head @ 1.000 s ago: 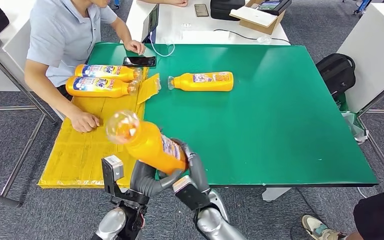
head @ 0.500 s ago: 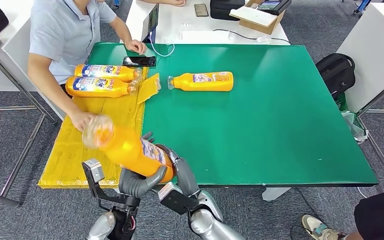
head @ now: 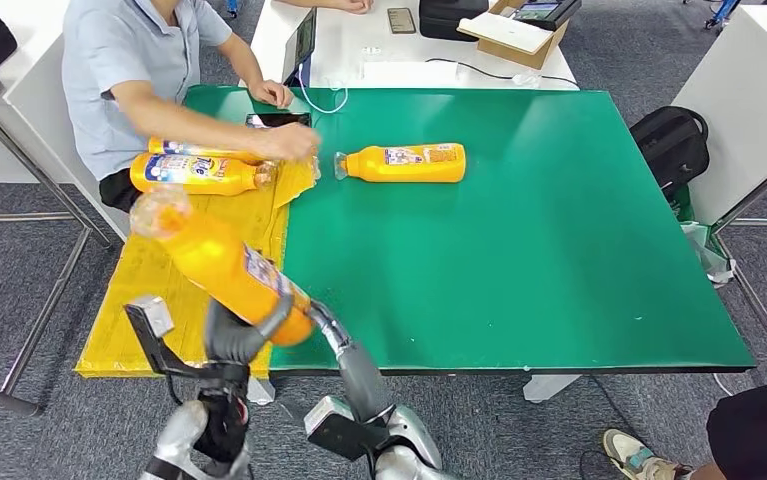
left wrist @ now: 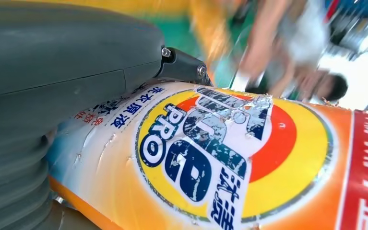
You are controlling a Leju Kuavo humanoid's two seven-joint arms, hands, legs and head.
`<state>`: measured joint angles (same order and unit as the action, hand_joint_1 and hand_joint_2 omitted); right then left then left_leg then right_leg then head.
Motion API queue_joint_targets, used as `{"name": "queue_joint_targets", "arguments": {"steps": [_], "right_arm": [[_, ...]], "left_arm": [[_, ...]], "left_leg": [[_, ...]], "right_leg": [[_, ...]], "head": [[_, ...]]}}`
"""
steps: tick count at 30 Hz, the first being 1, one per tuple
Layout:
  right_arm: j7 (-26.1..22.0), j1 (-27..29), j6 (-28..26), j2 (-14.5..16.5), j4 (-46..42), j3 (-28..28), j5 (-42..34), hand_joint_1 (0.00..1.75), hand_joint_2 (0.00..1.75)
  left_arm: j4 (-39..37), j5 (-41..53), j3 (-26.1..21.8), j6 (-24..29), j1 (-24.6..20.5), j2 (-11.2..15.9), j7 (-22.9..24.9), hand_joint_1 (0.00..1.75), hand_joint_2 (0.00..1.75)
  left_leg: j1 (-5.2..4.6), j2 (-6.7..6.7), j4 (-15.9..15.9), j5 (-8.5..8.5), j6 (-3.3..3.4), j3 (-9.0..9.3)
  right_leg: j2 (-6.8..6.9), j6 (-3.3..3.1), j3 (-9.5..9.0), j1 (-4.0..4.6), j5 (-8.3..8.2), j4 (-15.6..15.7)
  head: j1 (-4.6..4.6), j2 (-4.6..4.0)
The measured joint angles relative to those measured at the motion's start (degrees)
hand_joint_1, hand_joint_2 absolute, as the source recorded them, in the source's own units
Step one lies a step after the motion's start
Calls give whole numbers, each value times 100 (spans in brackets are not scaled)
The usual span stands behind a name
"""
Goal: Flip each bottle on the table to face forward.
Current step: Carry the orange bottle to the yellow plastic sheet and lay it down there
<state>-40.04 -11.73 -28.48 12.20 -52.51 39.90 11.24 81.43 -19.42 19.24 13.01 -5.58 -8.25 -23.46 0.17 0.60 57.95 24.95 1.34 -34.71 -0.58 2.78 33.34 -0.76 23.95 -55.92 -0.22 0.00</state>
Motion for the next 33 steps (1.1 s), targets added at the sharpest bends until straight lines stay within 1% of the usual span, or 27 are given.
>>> {"name": "queue_joint_targets", "arguments": {"steps": [2, 5, 6, 7, 9, 11, 13, 15, 17, 19, 22, 25, 26, 27, 29, 30, 31, 33], "right_arm": [[0, 126, -15, -66, -193, 34, -154, 0, 0], [0, 305, -64, -202, -523, 52, -286, 0, 0], [0, 362, -111, -248, -628, 52, -287, 0, 0], [0, 414, -158, -289, -720, 52, -280, 0, 0], [0, 494, -181, -352, -854, 51, -296, 0, 0], [0, 543, -87, -396, -927, 48, -342, 0, 0], [0, 569, 67, -415, -963, 44, -385, 0, 0], [0, 577, 232, -415, -982, 43, -422, 0, 0], [0, 576, 372, -409, -991, 43, -458, 0, 0], [0, 574, 483, -397, -991, 42, -491, 0, 0], [0, 572, 611, -380, -991, 41, -514, 0, 0], [0, 569, 669, -361, -991, 40, -522, 0, 0], [0, 569, 681, -354, -991, 39, -527, 0, 0], [0, 569, 698, -350, -991, 37, -538, 0, 0], [0, 572, 735, -344, -991, 20, -569, 0, 0], [0, 576, 751, -340, -991, 4, -587, 0, 0], [0, 582, 765, -336, -991, -15, -602, 0, 0], [0, 600, 805, -331, -991, -53, -627, 0, 0]], "left_arm": [[-60, 741, -171, 576, -102, 56, -206, 175, 175], [-131, 2704, -393, 1953, -217, 143, -565, 175, 175], [-151, 3330, -463, 2287, -256, 168, -567, 175, 175], [-183, 3850, -540, 2475, -300, 190, -473, 175, 175], [-338, 4853, -695, 2595, -407, 230, -45, 175, 175], [-638, 5912, -817, 2584, -561, 286, 502, 175, 175], [-1099, 6874, -876, 2440, -792, 369, 997, 175, 175], [-1737, 7680, -885, 2217, -1104, 451, 1435, 175, 175], [-2455, 8277, -875, 1936, -1461, 504, 1807, 175, 175], [-3167, 8640, -854, 1539, -1806, 542, 2125, 175, 175], [-4084, 8796, -835, 975, -2307, 571, 2457, 175, 175], [-4653, 8799, -834, 752, -2706, 575, 2585, 172, 175], [-4788, 8789, -834, 712, -2794, 576, 2607, 155, 175], [-4904, 8766, -835, 666, -2874, 576, 2636, 121, 175], [-5107, 8704, -842, 581, -3010, 580, 2698, 36, 175], [-5188, 8664, -851, 565, -3062, 584, 2693, 10, 175], [-5253, 8598, -869, 553, -3098, 593, 2631, 0, 175], [-5342, 8253, -973, 442, -3132, 609, 2233, 0, 175]], "left_leg": [[1, -1, 0, 0, 0, 0], [0, 1, 0, 0, 0, 0], [-1, 6, 0, 0, 0, -1], [-1, 11, 0, 0, 0, -1], [-2, 11, 0, 0, 0, -1], [-2, 5, 0, 0, 0, 0], [-2, 4, 0, -2, -2, 1], [-1, 4, 0, -7, -6, 3], [-1, 2, 0, -11, -10, 3], [0, -1, 0, -13, -11, 4], [0, 13, 0, -13, -12, 6], [-1, 31, -1, -12, -13, 16], [-1, 30, -1, -11, -13, 18], [-1, 30, -2, -11, -14, 20], [-1, 30, -3, -12, -15, 24], [-1, 29, -3, -12, -16, 28], [-1, 28, -4, -14, -18, 32], [-1, 26, -4, -18, -24, 38]], "right_leg": [[-1, 0, 0, 0, 0, -1], [-1, 0, 0, -1, 0, -1], [1, 0, -1, -2, 1, 0], [2, 0, -2, -2, 1, 0], [2, 0, -2, -3, 2, 1], [1, -1, -1, -3, 1, 2], [1, -1, 0, -2, 0, 2], [1, -2, -1, -2, -1, 0], [1, -3, -2, -1, -2, -3], [0, -2, -2, -1, -3, -6], [6, -2, -11, -2, -2, -8], [19, -2, -27, -2, 1, -8], [19, -3, -28, -2, 1, -7], [19, -3, -29, -2, 2, -7], [19, -4, -32, -1, 1, -7], [18, -5, -34, -1, 0, -8], [18, -6, -35, -1, -1, -9], [17, -8, -35, -1, -2, -12]], "head": [[1, 0], [1, 0], [1, 0], [1, 0], [2, 0], [2, 0], [2, 0], [2, 0], [2, 0], [2, 0], [2, 0], [3, 0], [2, 0], [2, 0], [2, 0], [1, 0], [1, 0], [1, 0]]}}
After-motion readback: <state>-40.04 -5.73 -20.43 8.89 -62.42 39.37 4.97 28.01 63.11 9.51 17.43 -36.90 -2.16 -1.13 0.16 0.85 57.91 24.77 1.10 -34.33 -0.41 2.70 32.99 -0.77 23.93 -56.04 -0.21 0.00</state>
